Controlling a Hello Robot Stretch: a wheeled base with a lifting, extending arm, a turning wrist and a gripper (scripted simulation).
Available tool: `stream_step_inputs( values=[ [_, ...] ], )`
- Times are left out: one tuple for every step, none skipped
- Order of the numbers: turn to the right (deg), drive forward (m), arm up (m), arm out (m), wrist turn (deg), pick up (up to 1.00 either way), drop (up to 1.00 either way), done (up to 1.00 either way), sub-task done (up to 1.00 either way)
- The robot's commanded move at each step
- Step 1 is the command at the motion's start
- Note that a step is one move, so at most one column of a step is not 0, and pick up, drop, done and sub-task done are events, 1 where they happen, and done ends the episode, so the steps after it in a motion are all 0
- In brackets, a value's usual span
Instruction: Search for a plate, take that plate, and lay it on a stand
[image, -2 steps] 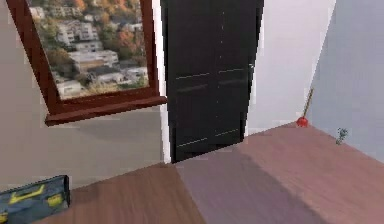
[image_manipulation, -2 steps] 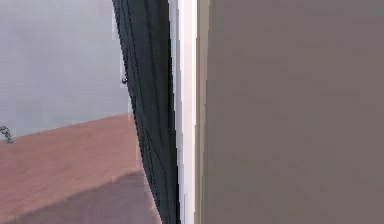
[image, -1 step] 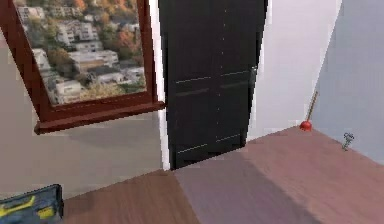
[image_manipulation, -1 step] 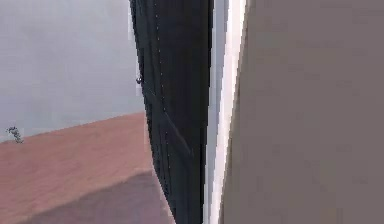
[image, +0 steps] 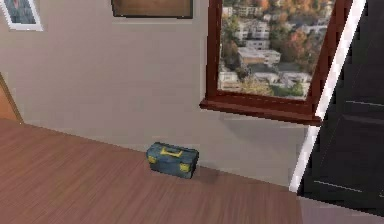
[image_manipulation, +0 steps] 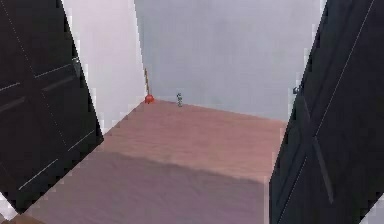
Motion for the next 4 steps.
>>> stream_step_inputs(
  values=[
    [-12.0,0.00,0.00,0.00,0.0,0.00,0.00,0.00,0.00],
    [0.0,0.65,0.00,0.00,0.0,0.00,0.00,0.00,0.00],
    [-45.0,0.00,0.00,0.00,0.0,0.00,0.00,0.00,0.00],
    [0.0,1.00,0.00,0.00,0.0,0.00,0.00,0.00,0.00]
  ],
)
